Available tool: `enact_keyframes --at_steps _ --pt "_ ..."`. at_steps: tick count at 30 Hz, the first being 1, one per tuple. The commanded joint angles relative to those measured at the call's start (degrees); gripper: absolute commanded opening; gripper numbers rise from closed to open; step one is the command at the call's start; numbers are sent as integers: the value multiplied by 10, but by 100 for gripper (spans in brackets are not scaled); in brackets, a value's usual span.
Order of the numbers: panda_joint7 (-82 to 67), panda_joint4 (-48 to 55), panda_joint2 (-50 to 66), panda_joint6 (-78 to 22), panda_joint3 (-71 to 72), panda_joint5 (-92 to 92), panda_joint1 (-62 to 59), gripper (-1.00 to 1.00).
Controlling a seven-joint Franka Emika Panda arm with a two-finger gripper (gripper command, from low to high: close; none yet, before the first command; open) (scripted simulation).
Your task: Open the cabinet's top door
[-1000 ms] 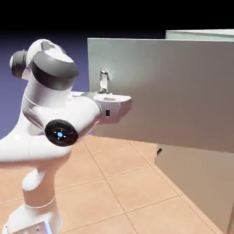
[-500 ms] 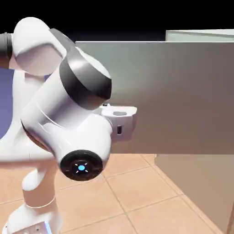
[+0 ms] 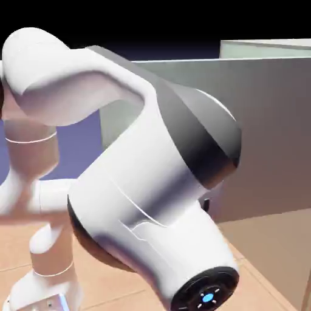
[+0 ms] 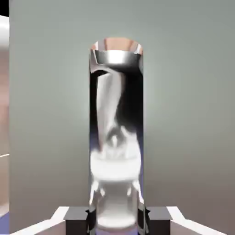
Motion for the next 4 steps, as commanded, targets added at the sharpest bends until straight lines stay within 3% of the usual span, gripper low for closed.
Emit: enact_keyframes --at_steps 1,4 --pt "5 21 -17 -5 2 -3 3 -100" --pt "21 83 -66 -24 8 -10 13 -100"
